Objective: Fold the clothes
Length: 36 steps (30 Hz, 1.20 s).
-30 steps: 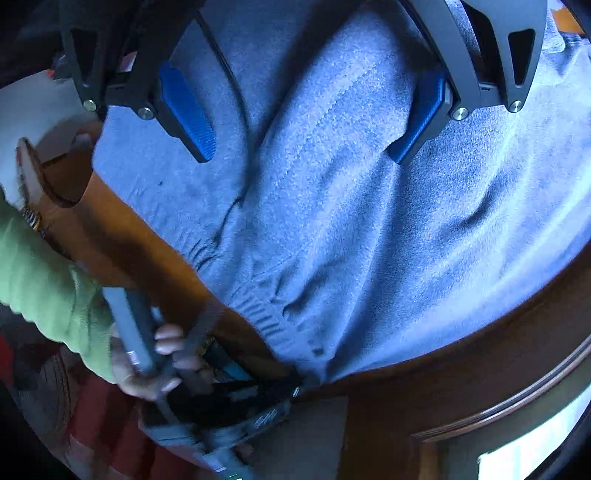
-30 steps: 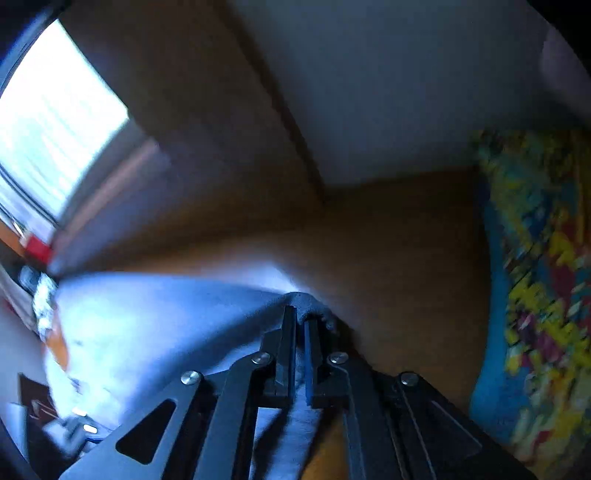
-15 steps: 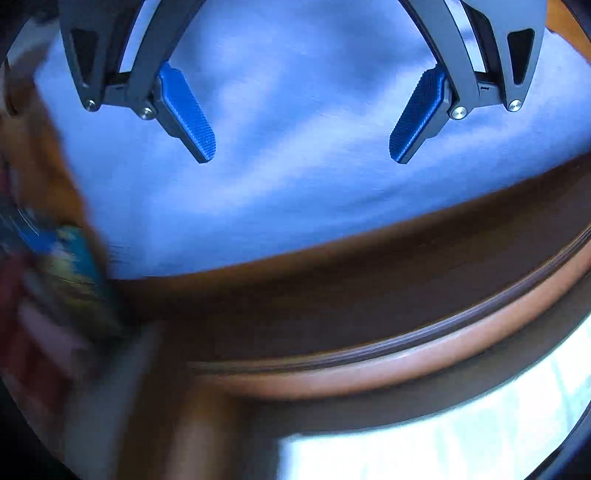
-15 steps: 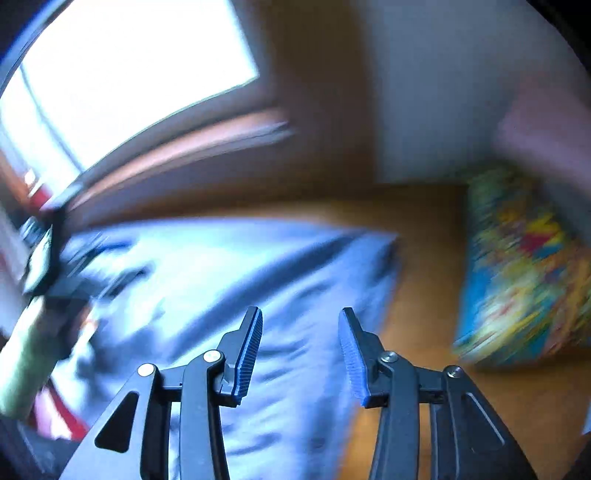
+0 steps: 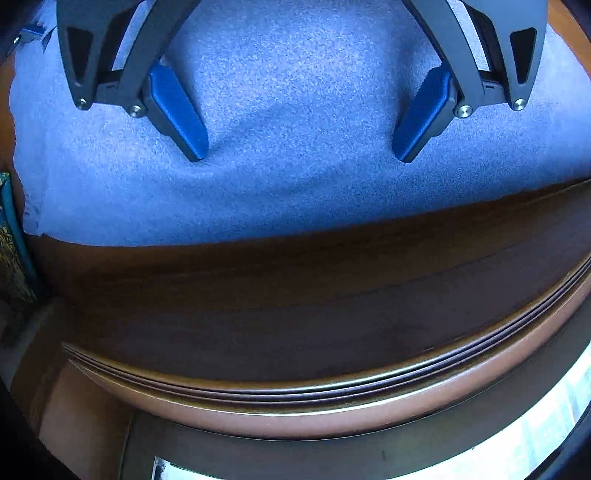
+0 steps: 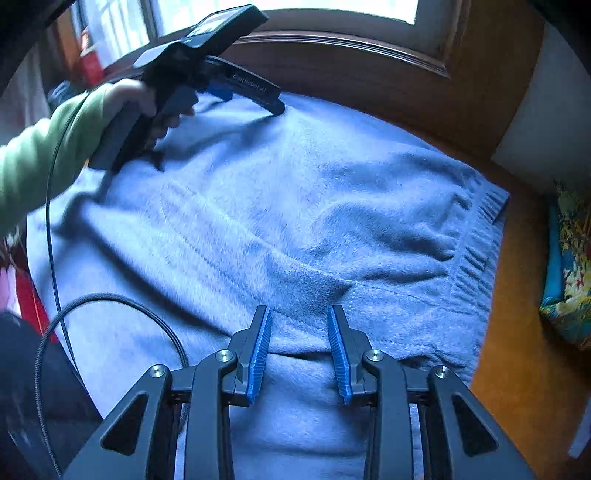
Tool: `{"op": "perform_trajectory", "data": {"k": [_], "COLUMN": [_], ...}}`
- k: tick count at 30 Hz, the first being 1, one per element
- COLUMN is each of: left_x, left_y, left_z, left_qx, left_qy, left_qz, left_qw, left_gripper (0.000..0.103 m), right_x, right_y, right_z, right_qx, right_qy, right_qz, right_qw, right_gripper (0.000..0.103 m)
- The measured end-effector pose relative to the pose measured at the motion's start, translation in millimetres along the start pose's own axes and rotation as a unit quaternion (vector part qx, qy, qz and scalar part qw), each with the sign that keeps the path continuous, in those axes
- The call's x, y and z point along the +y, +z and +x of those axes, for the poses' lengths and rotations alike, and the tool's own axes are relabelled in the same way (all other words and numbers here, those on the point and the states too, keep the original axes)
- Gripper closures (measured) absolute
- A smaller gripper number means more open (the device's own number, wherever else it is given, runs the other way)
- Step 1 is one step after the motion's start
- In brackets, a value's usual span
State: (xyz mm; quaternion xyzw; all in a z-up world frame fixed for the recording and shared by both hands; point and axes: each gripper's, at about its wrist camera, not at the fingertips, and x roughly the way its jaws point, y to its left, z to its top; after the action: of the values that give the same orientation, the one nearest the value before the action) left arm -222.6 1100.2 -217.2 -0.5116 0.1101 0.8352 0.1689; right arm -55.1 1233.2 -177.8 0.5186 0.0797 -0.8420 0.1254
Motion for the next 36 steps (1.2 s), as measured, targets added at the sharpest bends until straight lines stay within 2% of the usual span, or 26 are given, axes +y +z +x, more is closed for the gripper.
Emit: {"op": "perform_trajectory", "data": {"k": [3, 8, 10, 12, 16, 19, 21, 22, 28, 33, 36], "left_x": [-3.5, 30.1, 53.7, 76.5, 120.0, 129.8, 135.8, 138.3, 140.1, 123.4, 123.2], "left_y": [-0.4, -21.3, -32.7, -42.5, -60.5, -66.6, -71.8, -76.2, -92.8, -97.3, -92.8], "left_z": [-0.6, -49.6, -62.9, -61.5, -49.9, -31.7, -18.5, -13.7, -10.3, -13.7, -27.7], "left_qx": [0.004, -0.040, -0.042, -0.030, -0.001, 0.006, 0.019, 0.019, 0.016, 0.013, -0.019], "left_qy": [0.000, 0.009, 0.041, 0.066, 0.101, 0.112, 0.121, 0.116, 0.077, 0.077, 0.104], "left_qz": [-0.002, -0.026, -0.031, -0.045, -0.086, -0.104, -0.108, -0.111, -0.147, -0.139, -0.119], "left_qw": [1.0000, 0.9988, 0.9978, 0.9964, 0.9912, 0.9882, 0.9866, 0.9869, 0.9861, 0.9873, 0.9873], "left_gripper": [0.003, 0.003, 0.003, 0.003, 0.003, 0.003, 0.003, 0.000, 0.000, 0.003, 0.003], "right_x": [-7.9, 5.9, 25.2, 53.8, 92.5, 98.2, 100.7, 101.8, 100.7, 92.4, 80.8], "right_y": [4.3, 29.9, 51.3, 76.3, 108.5, 107.2, 95.9, 89.6, 58.1, 63.4, 70.7], "right_z": [-0.7, -39.4, -45.0, -32.3, 14.9, 41.0, 35.4, 31.0, 11.5, 0.8, -14.1], "right_qx": [0.004, -0.053, -0.076, -0.083, -0.064, -0.027, -0.025, -0.026, -0.030, -0.024, -0.046], "right_qy": [-0.007, 0.033, 0.054, 0.077, 0.088, 0.091, 0.086, 0.083, 0.055, 0.041, 0.059], "right_qz": [-0.010, 0.006, 0.004, -0.001, -0.012, -0.004, -0.026, -0.039, -0.108, -0.073, -0.006], "right_qw": [1.000, 0.998, 0.996, 0.994, 0.994, 0.995, 0.996, 0.995, 0.992, 0.996, 0.997], "right_gripper": [0.072, 0.072, 0.072, 0.072, 0.072, 0.073, 0.073, 0.073, 0.073, 0.073, 0.073]}}
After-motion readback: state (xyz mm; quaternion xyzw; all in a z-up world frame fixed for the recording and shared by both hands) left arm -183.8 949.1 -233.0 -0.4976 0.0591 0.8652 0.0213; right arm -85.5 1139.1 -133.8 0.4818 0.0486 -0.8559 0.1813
